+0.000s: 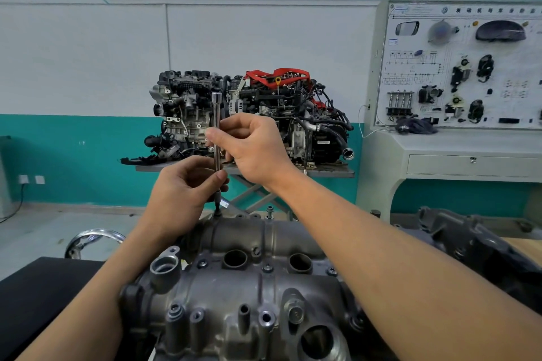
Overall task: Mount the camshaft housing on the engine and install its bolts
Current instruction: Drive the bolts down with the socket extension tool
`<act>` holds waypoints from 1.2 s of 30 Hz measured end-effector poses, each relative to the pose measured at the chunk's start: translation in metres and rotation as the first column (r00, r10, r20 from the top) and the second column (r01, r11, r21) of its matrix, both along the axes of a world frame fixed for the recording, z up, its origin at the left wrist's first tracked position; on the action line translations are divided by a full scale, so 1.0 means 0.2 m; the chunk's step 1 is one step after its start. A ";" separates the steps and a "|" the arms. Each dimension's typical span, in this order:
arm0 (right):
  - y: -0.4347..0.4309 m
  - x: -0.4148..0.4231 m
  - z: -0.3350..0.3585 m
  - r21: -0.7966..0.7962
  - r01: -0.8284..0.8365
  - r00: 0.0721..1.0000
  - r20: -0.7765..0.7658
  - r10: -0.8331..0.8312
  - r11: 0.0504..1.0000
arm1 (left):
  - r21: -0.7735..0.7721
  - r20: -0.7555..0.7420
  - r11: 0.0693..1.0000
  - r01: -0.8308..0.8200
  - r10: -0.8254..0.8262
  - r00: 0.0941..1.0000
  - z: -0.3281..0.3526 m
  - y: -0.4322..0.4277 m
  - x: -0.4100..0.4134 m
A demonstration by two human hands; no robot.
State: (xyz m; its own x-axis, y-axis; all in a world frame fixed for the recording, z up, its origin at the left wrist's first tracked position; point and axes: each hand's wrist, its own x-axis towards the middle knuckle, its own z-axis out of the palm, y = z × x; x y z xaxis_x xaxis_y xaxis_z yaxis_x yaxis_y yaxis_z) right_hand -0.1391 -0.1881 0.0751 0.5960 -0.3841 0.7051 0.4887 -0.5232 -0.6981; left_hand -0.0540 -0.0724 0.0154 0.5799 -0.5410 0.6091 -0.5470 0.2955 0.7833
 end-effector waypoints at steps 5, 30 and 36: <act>0.01 -0.01 0.01 0.024 -0.021 1.000 0.013 0.021 0.999 | -0.034 -0.025 0.999 0.032 -0.033 0.999 -0.01 -0.01 0.01; 0.02 -0.03 0.03 -0.122 -0.056 0.981 -0.192 0.032 0.991 | -0.016 0.067 1.000 -0.024 0.025 0.997 -0.02 -0.01 0.02; 0.01 -0.05 0.03 -0.163 0.014 0.987 -0.154 -0.040 0.986 | -0.007 0.055 1.000 -0.005 0.006 0.998 -0.02 -0.01 0.02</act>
